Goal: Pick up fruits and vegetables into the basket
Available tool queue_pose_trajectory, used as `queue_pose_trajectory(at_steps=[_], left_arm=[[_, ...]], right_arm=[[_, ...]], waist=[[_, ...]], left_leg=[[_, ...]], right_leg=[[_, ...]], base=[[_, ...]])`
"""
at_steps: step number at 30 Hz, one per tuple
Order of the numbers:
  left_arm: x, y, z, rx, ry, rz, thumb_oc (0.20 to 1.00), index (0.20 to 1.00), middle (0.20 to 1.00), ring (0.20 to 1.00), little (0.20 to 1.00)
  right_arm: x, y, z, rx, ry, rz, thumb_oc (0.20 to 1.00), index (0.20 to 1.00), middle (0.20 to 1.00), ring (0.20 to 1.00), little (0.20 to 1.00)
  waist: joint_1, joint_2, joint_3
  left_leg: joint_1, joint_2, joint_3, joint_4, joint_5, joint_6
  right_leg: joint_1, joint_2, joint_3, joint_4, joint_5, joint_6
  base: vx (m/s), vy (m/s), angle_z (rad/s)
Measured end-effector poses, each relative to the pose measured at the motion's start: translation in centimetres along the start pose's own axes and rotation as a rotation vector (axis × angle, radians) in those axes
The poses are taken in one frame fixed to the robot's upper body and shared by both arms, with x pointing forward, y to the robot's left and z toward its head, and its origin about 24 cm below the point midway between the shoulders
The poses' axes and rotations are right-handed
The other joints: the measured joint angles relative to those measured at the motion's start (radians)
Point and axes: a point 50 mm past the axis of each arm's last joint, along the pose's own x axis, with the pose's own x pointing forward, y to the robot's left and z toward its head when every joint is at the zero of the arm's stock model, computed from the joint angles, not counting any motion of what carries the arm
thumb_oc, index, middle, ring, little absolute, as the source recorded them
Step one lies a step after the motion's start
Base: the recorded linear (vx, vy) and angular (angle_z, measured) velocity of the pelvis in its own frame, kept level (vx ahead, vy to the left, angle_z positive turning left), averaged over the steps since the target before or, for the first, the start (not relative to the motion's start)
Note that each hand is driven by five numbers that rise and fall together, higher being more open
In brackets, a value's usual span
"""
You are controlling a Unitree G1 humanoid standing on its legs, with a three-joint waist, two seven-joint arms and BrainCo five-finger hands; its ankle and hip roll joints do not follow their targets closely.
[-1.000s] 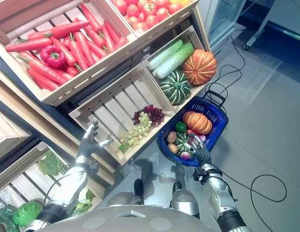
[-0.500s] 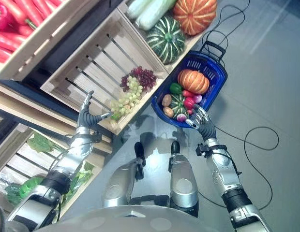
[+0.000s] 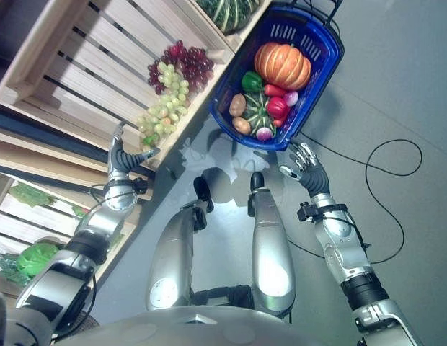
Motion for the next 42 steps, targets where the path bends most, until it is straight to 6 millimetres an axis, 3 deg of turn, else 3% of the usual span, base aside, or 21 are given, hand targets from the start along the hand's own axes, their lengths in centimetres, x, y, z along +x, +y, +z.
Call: queue_pose_trajectory(at_steps=[9,19,32,42], left_arm=[[2.5,2.4,2.3,-0.022,-0.068,0.181,1.0,1.0,1.0,1.0,1.0],[5.2,4.1,6.9,-0.069,-0.201,0.344,1.0,1.0,1.0,1.0,1.0],[6.6,5.1,6.2,0.056,-0.089,0.342,1.0,1.0,1.0,1.0,1.0],[8.6,7.0,6.4,0.183,0.007,0.346,1.0,1.0,1.0,1.0,1.0]], right_arm=[[0.1,-0.3,1.0,-0.045,-0.027,0.002,1.0,1.0,1.0,1.0,1.0],[0.3,-0.3,1.2,-0.043,-0.035,-0.014,1.0,1.0,1.0,1.0,1.0],[1.1,0.0,1.9,-0.044,-0.056,-0.014,1.0,1.0,1.0,1.0,1.0],[1.6,0.0,2.5,-0.048,-0.073,-0.012,1.0,1.0,1.0,1.0,1.0]], waist=[[-0.02,-0.001,0.0],[-0.027,-0.001,0.001],[-0.051,-0.001,0.001],[-0.081,-0.001,0.001]], left_leg=[[-0.105,0.004,-0.019,0.073,-0.025,-0.016],[-0.187,0.014,-0.018,0.118,-0.032,-0.015],[-0.225,0.014,-0.004,0.129,-0.037,-0.012],[-0.275,0.015,0.004,0.13,-0.041,-0.013]], right_leg=[[-0.107,0.012,0.013,0.068,-0.017,-0.014],[-0.187,0.018,0.018,0.1,-0.019,-0.017],[-0.232,0.022,0.039,0.101,-0.018,-0.015],[-0.289,0.025,0.049,0.105,-0.014,-0.016]], base=[[0.03,0.006,-0.04],[0.01,-0.002,-0.02],[-0.01,0.02,-0.03],[0.01,0.013,-0.02]])
